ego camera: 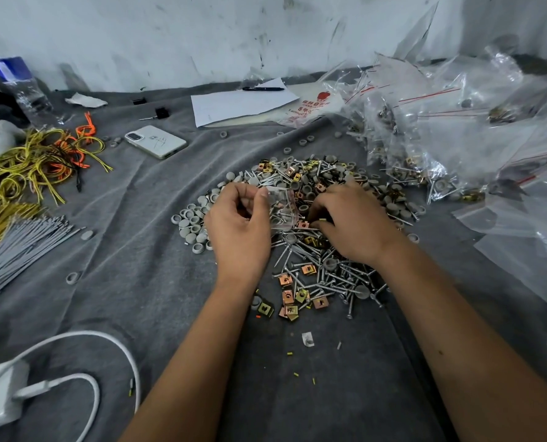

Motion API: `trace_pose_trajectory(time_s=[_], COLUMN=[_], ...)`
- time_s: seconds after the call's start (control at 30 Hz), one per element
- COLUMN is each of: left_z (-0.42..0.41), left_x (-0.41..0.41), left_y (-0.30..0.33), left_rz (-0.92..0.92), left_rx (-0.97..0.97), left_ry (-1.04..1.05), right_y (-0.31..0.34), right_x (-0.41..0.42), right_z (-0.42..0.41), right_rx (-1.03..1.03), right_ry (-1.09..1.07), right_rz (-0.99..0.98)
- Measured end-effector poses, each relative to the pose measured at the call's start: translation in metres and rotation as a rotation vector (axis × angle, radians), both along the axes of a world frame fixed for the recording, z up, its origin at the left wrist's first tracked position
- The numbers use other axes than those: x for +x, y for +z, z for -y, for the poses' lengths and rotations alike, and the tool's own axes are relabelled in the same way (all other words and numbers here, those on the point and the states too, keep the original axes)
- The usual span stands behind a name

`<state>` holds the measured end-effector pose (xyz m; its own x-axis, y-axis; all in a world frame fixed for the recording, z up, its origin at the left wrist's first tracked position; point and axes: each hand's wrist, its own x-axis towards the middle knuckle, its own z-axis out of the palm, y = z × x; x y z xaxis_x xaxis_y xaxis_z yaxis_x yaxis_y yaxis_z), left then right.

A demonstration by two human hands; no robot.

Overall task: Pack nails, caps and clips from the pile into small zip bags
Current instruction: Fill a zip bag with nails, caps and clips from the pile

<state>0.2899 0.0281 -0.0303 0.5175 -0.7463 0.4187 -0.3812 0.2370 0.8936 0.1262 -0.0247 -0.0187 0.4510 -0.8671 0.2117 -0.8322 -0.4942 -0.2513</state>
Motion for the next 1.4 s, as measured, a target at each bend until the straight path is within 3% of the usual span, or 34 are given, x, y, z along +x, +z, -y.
trace_pose_trajectory(time_s=[0.1,0.27,0.4,0.63,0.83,0.9,1.07,1.27,1.4], left_z=[0.000,0.001,0.001,0.001,0.001,0.001,0.002,0.002,0.001], left_x=[0.000,0.001,0.000,0.001,0.001,0.001,0.002,0.002,0.003], left_y=[0.000,-0.001,0.000,0.000,0.000,0.000,-0.001,0.000,0.000], left_rz=[-0.003,-0.014,-0.017,-0.011,-0.026,-0.029,-0.029,-0.034,-0.026], left_rx=[0.000,-0.004,0.006,-0.005,-0.017,-0.015,-0.010,-0.005,-0.006], left_ry=[0.000,0.002,0.002,0.001,0.017,0.022,0.032,0.030,0.036], right_y=[-0.005,-0.002,0.005,0.000,0.002,-0.001,-0.012,-0.008,-0.010], right_x=[0.001,0.005,0.011,0.021,0.016,0.013,0.011,0.011,0.013], right_z=[0.001,0.000,-0.007,-0.017,-0.011,-0.007,-0.002,-0.004,-0.004], right_rx=[-0.022,-0.054,-0.150,-0.218,-0.289,-0.246,-0.065,0.087,0.009], right_ry=[-0.003,0.008,0.151,0.298,0.109,0.044,-0.007,0.063,0.081], right_rz=[0.057,0.444,0.580,0.485,0.553,0.498,0.138,0.156,0.200])
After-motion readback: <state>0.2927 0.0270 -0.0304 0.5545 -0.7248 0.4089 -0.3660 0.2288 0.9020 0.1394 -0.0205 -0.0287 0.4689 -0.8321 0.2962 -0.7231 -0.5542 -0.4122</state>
